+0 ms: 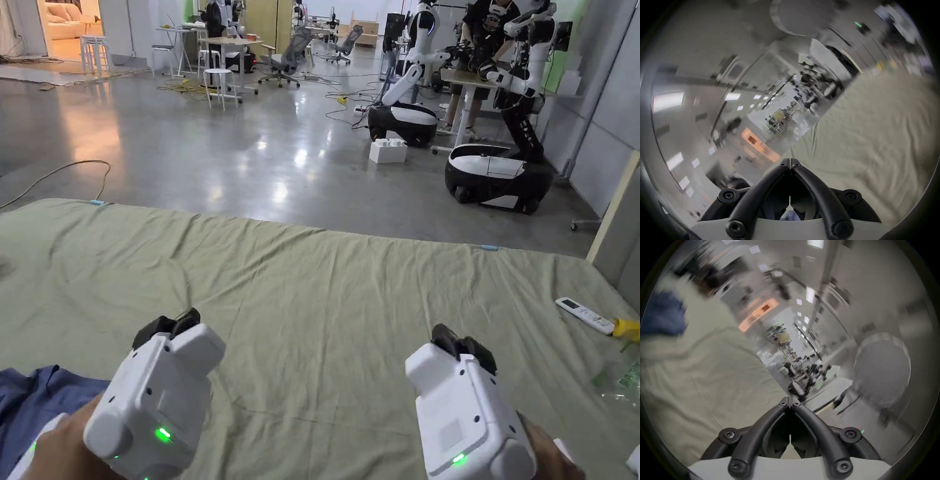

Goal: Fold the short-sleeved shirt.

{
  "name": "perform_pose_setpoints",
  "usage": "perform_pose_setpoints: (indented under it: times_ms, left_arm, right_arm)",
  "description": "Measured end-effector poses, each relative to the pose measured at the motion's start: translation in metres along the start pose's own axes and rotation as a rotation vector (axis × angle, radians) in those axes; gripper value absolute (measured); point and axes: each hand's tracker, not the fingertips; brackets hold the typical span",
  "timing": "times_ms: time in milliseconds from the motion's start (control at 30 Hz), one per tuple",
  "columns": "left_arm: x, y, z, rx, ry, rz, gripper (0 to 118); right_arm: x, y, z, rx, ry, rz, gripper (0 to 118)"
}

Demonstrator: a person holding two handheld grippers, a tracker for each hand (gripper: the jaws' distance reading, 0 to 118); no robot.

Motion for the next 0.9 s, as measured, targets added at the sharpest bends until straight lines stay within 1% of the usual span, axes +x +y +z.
perform_pose_setpoints:
  times_ms: [33, 67, 100, 133, 167, 200, 233, 267, 300, 367, 433, 467, 500, 533, 567, 600, 633, 667, 700, 733, 900]
  left_arm:
    - [0.001, -0.004, 0.0, 0.007, -0.02, -0.008, 0]
    - [0.0, -0.007, 0.0, 0.018, -0.03, -0.013, 0]
    - [0.001, -0.008, 0.0, 0.014, -0.036, -0.011, 0]
    - [0.001, -0.009, 0.0, 0.008, -0.027, 0.0, 0]
    - [-0.003, -0.011, -0.001, 0.002, -0.038, 0.029, 0]
    - [-0.006, -0.012, -0.002, -0.014, -0.049, 0.111, 0]
    - [-0.012, -0.011, -0.003, -0.031, -0.08, 0.224, 0]
    - [-0.015, -0.012, -0.003, -0.037, -0.087, 0.32, 0]
    - [-0.02, -0.012, -0.003, -0.046, -0.072, 0.435, 0]
    - [-0.03, -0.013, -0.001, -0.039, -0.064, 0.624, 0]
    - [-0.036, -0.014, 0.001, -0.008, -0.081, 0.809, 0]
    - [-0.039, -0.014, 0.002, 0.008, -0.088, 0.903, 0]
    - [-0.041, -0.015, 0.003, 0.015, -0.084, 0.972, 0]
    - [-0.042, -0.016, 0.004, 0.014, -0.055, 1.043, 0]
    - [-0.043, -0.017, 0.005, 0.016, -0.051, 1.106, 0]
    - [-0.045, -0.018, 0.006, 0.017, -0.039, 1.183, 0]
    - [-0.046, -0.02, 0.007, 0.016, -0.026, 1.233, 0]
    - [-0.047, -0.021, 0.007, 0.01, -0.025, 1.277, 0]
    - [-0.048, -0.022, 0.006, -0.001, -0.015, 1.296, 0]
    - [-0.048, -0.022, 0.006, -0.006, -0.009, 1.315, 0]
    - [-0.047, -0.025, 0.009, 0.003, -0.026, 1.149, 0]
  right_arm:
    - [-0.003, -0.001, 0.004, 0.043, 0.006, 0.031, 0]
    - [-0.006, -0.003, 0.007, 0.029, 0.031, 0.005, 0]
    - [-0.007, -0.004, 0.009, 0.018, 0.033, -0.01, 0]
    - [0.005, 0.01, 0.019, 0.014, 0.017, 0.003, 0]
    - [0.008, 0.014, 0.024, 0.01, 0.02, -0.02, 0]
    - [0.011, 0.017, 0.028, -0.002, 0.02, -0.08, 0]
    - [0.015, 0.021, 0.031, -0.017, 0.022, -0.16, 0]
    - [0.011, -0.002, 0.007, -0.046, 0.062, -0.289, 0]
    - [0.017, -0.007, 0.001, -0.061, 0.062, -0.422, 0]
    - [0.027, -0.012, -0.003, -0.09, 0.035, -0.636, 0]
    - [0.03, -0.02, -0.006, -0.097, 0.007, -0.872, 0]
    - [0.034, -0.025, -0.009, -0.12, -0.001, -0.994, 0]
    - [0.033, -0.031, -0.012, -0.188, 0.0, -1.128, 0]
    - [0.033, -0.028, -0.002, -0.201, -0.018, -1.222, 0]
    - [0.035, -0.029, -0.002, -0.195, -0.045, -1.241, 0]
    - [0.034, -0.031, -0.002, -0.223, -0.075, -1.286, 0]
    - [0.035, -0.033, -0.003, -0.205, -0.09, -1.284, 0]
    - [0.034, -0.03, 0.003, -0.206, -0.09, -1.317, 0]
    - [0.032, -0.029, 0.004, -0.219, -0.08, -1.321, 0]
    - [0.032, -0.029, 0.003, -0.216, -0.075, -1.307, 0]
    - [0.027, -0.026, 0.01, -0.194, -0.069, -1.239, 0]
